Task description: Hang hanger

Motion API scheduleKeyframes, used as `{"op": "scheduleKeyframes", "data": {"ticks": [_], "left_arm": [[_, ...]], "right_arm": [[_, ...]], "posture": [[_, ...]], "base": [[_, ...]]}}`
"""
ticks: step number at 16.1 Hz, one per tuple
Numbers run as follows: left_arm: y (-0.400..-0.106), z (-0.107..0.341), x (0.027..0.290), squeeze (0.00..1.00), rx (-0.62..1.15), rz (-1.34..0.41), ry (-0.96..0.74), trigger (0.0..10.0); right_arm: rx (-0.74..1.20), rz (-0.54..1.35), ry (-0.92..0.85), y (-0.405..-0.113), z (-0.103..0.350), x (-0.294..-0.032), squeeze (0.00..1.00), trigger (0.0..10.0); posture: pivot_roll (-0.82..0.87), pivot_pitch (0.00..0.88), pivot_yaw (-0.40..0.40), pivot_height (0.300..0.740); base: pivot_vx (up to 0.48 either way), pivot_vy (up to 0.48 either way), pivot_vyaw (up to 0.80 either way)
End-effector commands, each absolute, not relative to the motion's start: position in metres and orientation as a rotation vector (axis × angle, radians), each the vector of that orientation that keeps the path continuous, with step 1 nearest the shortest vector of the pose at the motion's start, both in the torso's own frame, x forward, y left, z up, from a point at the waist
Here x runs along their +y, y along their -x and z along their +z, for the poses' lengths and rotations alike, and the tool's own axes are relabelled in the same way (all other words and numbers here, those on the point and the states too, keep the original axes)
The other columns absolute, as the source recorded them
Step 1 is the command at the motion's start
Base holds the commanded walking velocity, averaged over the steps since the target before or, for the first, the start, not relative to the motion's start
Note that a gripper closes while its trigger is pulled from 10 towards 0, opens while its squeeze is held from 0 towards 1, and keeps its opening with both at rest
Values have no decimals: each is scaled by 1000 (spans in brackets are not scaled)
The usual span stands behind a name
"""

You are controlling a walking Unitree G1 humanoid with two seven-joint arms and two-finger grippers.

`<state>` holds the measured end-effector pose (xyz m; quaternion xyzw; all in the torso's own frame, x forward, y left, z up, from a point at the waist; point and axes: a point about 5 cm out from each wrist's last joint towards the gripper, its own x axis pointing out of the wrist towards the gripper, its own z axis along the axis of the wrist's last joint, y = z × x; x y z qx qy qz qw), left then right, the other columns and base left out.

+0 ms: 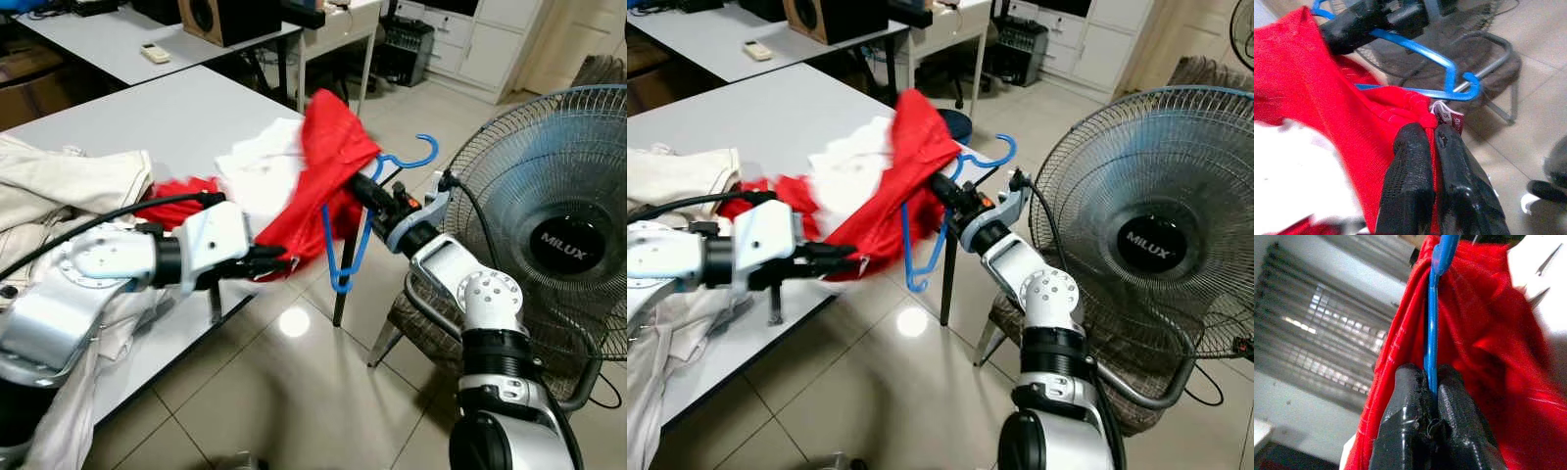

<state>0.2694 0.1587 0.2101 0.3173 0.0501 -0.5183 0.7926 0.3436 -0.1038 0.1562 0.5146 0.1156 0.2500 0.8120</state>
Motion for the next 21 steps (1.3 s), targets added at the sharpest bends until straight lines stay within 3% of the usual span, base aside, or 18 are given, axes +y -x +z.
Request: {"op": "scheduleKeyframes", "data": {"ticks": [1,3,5,8,10,11,14,16,17,18,19,21], "left_arm": [[-279,213,163,0,86,-1024,-737,0],[-301,229,171,0,-18,-776,-797,0],[-319,276,186,0,-227,-494,-830,0],[-331,332,210,0,-439,-192,-890,0],[-332,361,222,0,-522,-90,-916,0],[-330,378,227,0,-576,-42,-946,0],[-333,381,223,0,-570,-118,-993,0],[-337,368,214,0,-528,-211,-980,0],[-341,348,206,0,-466,-283,-983,0],[-343,336,202,0,-435,-320,-980,0],[-344,332,199,0,-424,-347,-960,0],[-345,325,195,0,-402,-390,-940,0]], "right_arm": [[199,553,-1028,-347,171,-101,0,10000],[203,613,-718,-342,177,-87,0,10000],[200,701,-387,-330,178,-71,0,10000],[147,803,-361,-327,198,-60,0,10000],[-6,840,-585,-328,232,-60,0,10000],[-72,778,-859,-334,248,-75,0,10000],[279,647,-528,-329,174,-87,0,10000],[303,698,-530,-317,167,-82,0,10000],[344,720,-427,-310,158,-80,0,10000],[364,724,-404,-306,154,-80,0,10000],[341,737,-508,-305,160,-80,0,10000],[292,774,-551,-303,170,-81,0,10000]], "posture": [[-105,0,-33,740],[-109,0,-32,740],[-105,0,-33,740],[-94,0,-28,740],[-90,0,-25,740],[-85,0,-22,740],[-86,0,-10,740],[-84,0,-7,740],[-88,0,-3,740],[-88,0,-3,740],[-96,0,-2,740],[-104,0,5,740]], "base": [[0,0,0],[0,0,0],[0,0,0],[0,0,0],[0,0,0],[0,0,0],[0,0,0],[0,0,0],[0,0,0],[0,0,0],[0,0,0],[0,0,0]]}}
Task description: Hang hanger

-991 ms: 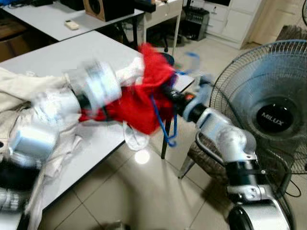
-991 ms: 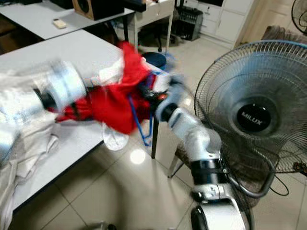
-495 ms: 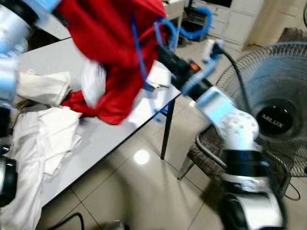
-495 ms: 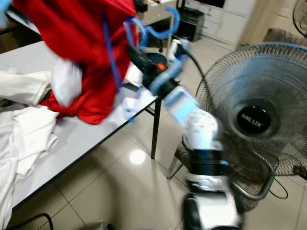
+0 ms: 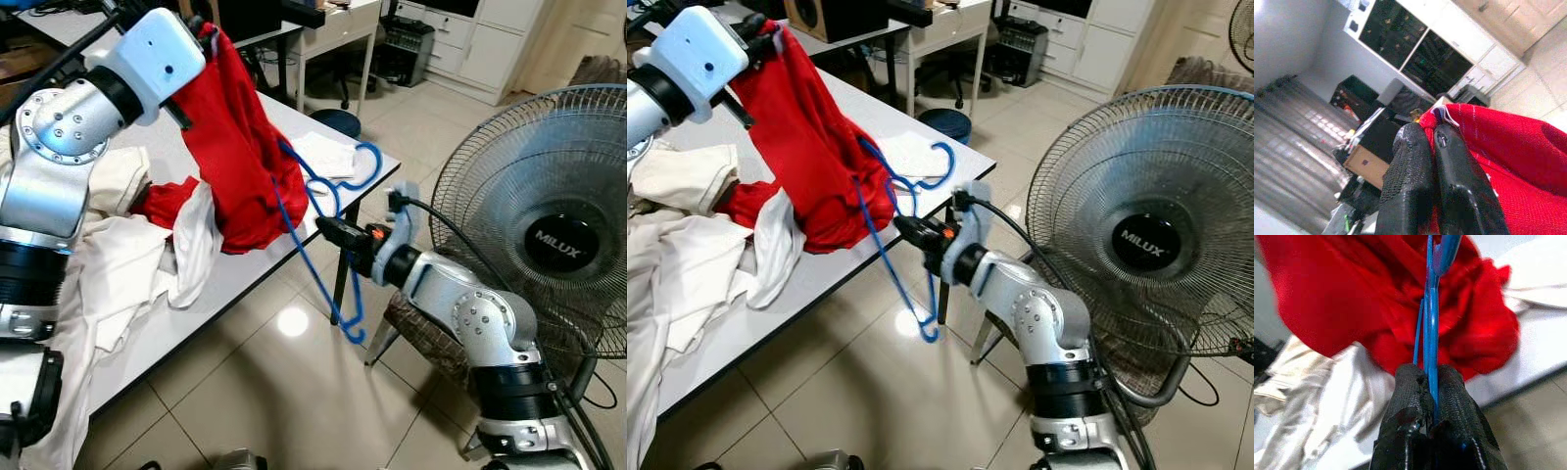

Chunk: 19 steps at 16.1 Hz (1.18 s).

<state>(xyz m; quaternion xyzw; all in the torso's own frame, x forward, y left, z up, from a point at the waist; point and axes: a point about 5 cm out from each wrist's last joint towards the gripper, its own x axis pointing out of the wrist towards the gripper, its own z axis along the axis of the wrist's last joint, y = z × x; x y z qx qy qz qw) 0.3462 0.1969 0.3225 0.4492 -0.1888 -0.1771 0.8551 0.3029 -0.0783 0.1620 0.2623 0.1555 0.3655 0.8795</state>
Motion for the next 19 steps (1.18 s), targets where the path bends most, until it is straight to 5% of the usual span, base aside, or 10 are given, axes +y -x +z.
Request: {"op": "scheduleKeyframes", "data": {"ticks": [1,6,9,10,11,12,13,19], "left_arm": [[-345,323,193,0,-391,-409,-944,0],[-335,292,177,0,-264,-714,-894,0],[-335,270,179,0,-174,-720,-836,549],[-339,254,186,0,-98,-673,-832,3765],[-346,239,195,0,-39,-575,-774,10000],[-349,231,200,0,-9,-532,-724,10000],[-353,219,206,1000,34,-467,-612,10000],[-329,210,193,1000,73,-484,-175,10000]], "right_arm": [[273,783,-562,-303,173,-82,0,10000],[204,728,-829,-321,185,-96,0,10000],[252,742,-849,-321,179,-95,0,10000],[276,748,-856,-318,176,-94,0,10000],[298,744,-856,-317,171,-93,0,10000],[307,741,-864,-316,170,-92,0,10000],[316,735,-878,-316,168,-92,0,10000],[331,701,-886,-317,165,-97,0,10000]], "posture": [[-107,0,6,740],[-111,0,7,740],[-101,0,-4,740],[-101,0,-9,740],[-101,0,-9,740],[-101,0,-13,740],[-101,0,-13,740],[-126,0,-7,740]], "base": [[0,0,0],[0,0,0],[0,0,0],[0,0,0],[0,0,0],[0,0,0],[0,0,0],[0,0,0]]}}
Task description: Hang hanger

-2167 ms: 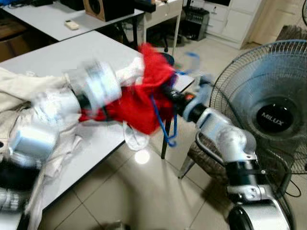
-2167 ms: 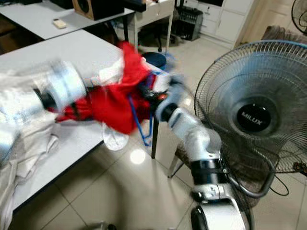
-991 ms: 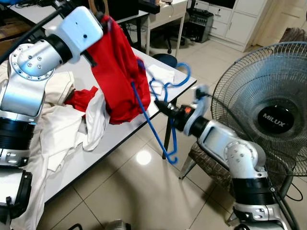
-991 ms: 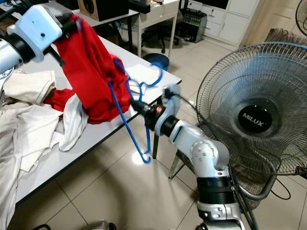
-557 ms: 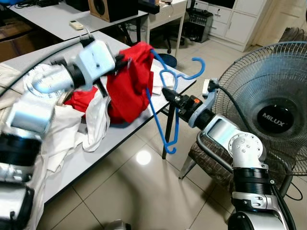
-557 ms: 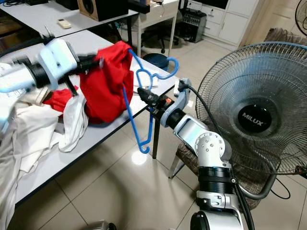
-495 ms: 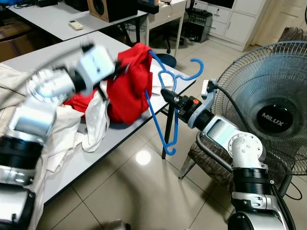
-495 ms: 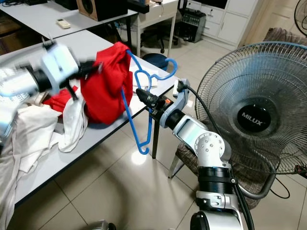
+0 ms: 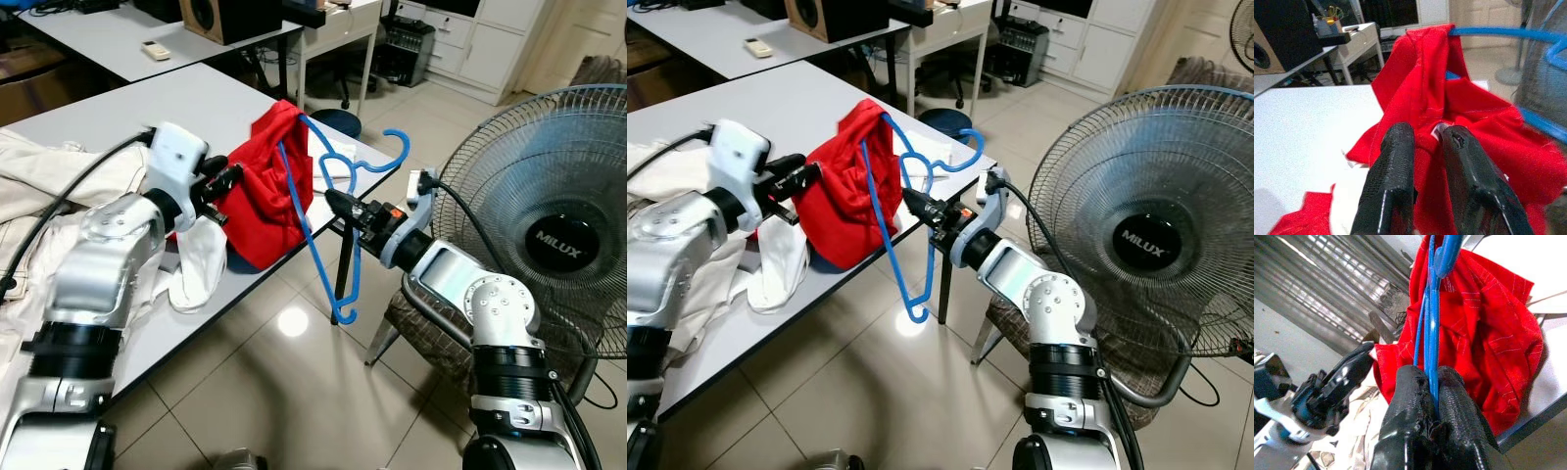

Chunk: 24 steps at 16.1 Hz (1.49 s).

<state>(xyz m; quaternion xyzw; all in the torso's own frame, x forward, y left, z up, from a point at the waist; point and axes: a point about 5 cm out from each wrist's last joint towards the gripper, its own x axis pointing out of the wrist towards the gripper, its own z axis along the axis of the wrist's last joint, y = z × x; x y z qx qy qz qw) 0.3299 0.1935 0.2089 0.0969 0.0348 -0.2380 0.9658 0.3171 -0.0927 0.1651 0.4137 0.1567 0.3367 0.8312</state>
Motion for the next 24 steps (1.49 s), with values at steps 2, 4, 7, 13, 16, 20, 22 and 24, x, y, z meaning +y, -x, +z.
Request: {"op": "scheduleKeyframes", "data": {"ticks": [2,4,7,13,16,20,22,24], "left_arm": [[-308,197,185,1000,188,-602,-46,10000],[-303,184,187,918,255,-578,-109,10000],[-302,172,185,0,311,-523,-77,10000],[-310,157,170,0,313,-431,-48,10000],[-313,159,166,1000,256,-427,-132,10000],[-299,183,174,1000,48,-628,-131,10000],[-306,179,191,1000,53,-518,-195,10000],[-310,166,195,294,89,-475,-245,10000]], "right_arm": [[331,697,-885,-319,167,-98,0,10000],[330,698,-883,-319,168,-98,0,10000],[320,708,-892,-319,171,-97,0,10000],[312,712,-896,-317,173,-98,0,10000],[308,716,-898,-316,173,-96,0,10000],[312,721,-901,-315,173,-95,0,10000],[313,726,-901,-315,174,-94,0,10000],[316,729,-899,-314,174,-93,0,10000]], "posture": [[-126,0,-13,740],[-127,0,-14,740],[-129,0,-16,740],[-140,0,-7,740],[-143,0,-2,740],[-142,0,-8,740],[-141,0,-10,740],[-141,0,-12,740]], "base": [[0,0,0],[0,0,0],[0,0,0],[0,0,0],[0,0,0],[0,0,0],[0,0,0],[0,0,0]]}}
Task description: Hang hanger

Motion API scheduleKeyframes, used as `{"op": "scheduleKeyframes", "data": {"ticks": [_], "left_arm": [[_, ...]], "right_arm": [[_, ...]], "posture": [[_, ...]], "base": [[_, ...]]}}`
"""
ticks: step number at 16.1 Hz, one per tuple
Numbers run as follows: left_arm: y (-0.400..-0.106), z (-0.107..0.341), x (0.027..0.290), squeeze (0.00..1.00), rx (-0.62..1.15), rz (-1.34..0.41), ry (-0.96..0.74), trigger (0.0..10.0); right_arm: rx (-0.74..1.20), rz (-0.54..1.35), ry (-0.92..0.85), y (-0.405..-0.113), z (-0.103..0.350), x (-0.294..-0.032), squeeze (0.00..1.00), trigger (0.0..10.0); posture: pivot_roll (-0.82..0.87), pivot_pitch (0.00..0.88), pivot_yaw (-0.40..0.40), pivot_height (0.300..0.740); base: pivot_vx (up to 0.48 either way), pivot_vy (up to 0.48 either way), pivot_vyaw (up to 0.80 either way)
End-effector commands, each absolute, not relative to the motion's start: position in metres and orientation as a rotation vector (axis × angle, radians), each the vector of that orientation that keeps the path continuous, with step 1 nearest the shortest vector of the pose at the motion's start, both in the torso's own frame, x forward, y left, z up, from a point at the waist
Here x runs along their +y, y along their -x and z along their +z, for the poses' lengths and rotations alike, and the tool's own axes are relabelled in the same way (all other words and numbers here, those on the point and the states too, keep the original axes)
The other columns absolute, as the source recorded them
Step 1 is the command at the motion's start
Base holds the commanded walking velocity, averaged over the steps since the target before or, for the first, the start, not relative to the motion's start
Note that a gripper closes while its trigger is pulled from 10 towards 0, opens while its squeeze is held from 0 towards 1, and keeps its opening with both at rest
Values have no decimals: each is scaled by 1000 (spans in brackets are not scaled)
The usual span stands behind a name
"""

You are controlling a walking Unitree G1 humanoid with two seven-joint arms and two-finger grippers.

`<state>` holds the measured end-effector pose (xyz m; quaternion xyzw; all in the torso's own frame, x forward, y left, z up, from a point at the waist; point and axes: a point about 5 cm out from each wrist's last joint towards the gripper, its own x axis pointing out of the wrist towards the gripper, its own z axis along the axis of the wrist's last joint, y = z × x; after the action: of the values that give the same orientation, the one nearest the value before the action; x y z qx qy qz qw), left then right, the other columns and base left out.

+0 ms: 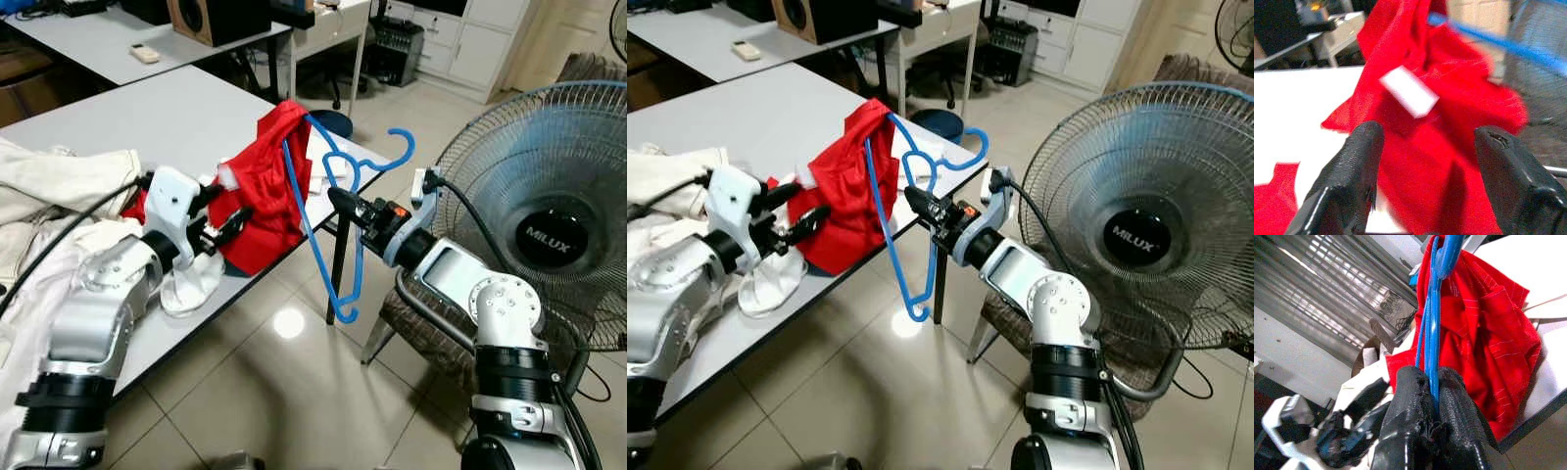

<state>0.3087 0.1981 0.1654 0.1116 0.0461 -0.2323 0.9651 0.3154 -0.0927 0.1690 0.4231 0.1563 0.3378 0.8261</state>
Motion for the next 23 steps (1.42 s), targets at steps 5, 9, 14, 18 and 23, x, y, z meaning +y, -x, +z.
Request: {"op": "scheduleKeyframes", "data": {"ticks": [5,9,14,18,23], "left_arm": [[-316,151,193,0,107,-372,-190,10000],[-313,135,204,0,225,-276,-155,10000],[-314,133,213,0,237,-171,-114,10000],[-305,127,174,0,261,-411,47,10000],[-307,130,169,0,216,-416,60,0]], "right_arm": [[312,727,-899,-313,175,-94,0,10000],[313,727,-896,-314,175,-96,0,10000],[319,735,-893,-314,176,-95,0,10000],[319,735,-890,-314,176,-95,0,10000],[321,733,-885,-314,176,-96,0,10000]], "posture": [[-153,0,-7,740],[-154,0,-13,740],[-153,0,-20,740],[-159,0,-20,740],[-163,0,-19,740]], "base": [[0,0,0],[0,0,0],[0,0,0],[0,0,0],[0,0,0]]}}
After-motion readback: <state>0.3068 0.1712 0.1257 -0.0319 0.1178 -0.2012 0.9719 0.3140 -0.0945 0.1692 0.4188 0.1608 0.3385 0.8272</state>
